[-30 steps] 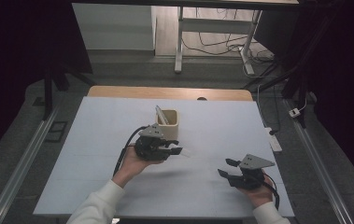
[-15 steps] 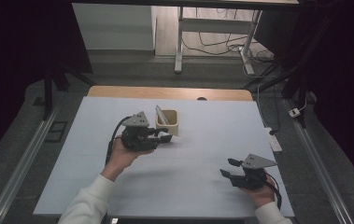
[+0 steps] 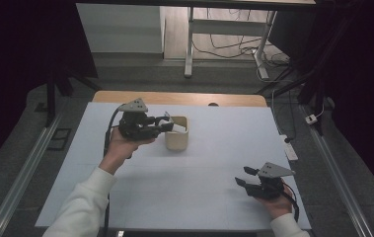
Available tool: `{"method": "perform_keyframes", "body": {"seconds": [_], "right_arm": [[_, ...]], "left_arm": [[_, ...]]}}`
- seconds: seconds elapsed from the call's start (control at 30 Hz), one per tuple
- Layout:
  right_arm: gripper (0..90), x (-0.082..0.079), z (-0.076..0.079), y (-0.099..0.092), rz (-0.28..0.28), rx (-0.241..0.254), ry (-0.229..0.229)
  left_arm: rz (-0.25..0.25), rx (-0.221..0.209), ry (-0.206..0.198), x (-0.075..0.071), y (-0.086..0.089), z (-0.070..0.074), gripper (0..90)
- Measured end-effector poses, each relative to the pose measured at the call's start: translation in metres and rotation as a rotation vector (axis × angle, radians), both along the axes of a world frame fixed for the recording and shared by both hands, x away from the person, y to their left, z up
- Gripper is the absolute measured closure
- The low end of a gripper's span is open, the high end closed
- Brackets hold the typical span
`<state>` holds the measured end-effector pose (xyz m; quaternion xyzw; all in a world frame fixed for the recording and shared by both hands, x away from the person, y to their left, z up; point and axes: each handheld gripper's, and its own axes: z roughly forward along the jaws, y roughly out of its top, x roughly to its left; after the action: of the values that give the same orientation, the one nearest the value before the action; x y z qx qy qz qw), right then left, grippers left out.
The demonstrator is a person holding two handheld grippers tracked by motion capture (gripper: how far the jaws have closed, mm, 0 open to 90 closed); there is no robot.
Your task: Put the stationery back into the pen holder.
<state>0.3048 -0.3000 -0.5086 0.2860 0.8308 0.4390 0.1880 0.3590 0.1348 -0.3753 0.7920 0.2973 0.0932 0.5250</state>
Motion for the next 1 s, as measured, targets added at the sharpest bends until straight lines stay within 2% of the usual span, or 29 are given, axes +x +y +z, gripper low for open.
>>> {"method": "perform_keyframes", "body": {"seconds": [0.13, 0.3, 0.47, 0.8, 1.0], "right_arm": [[43.8, -0.001, -0.001, -0.001, -0.006, -0.001, 0.001], [43.7, -0.002, 0.0, -0.003, -0.016, 0.003, 0.001], [43.4, -0.001, -0.001, -0.004, -0.016, -0.001, 0.009], [43.0, -0.001, -0.003, -0.004, -0.022, -0.01, 0.012], [42.9, -0.001, -0.003, -0.004, -0.025, -0.012, 0.009]], "left_arm": [[0.01, 0.006, 0.001, 0.006, 0.004, 0.005, 65.7], [0.038, 0.032, 0.018, 0.016, 0.008, 0.007, 65.7], [0.069, 0.081, 0.046, 0.033, 0.008, 0.005, 65.7], [0.095, 0.191, 0.091, 0.06, -0.011, -0.008, 65.6], [0.094, 0.213, 0.12, 0.068, -0.019, -0.015, 65.6]]}}
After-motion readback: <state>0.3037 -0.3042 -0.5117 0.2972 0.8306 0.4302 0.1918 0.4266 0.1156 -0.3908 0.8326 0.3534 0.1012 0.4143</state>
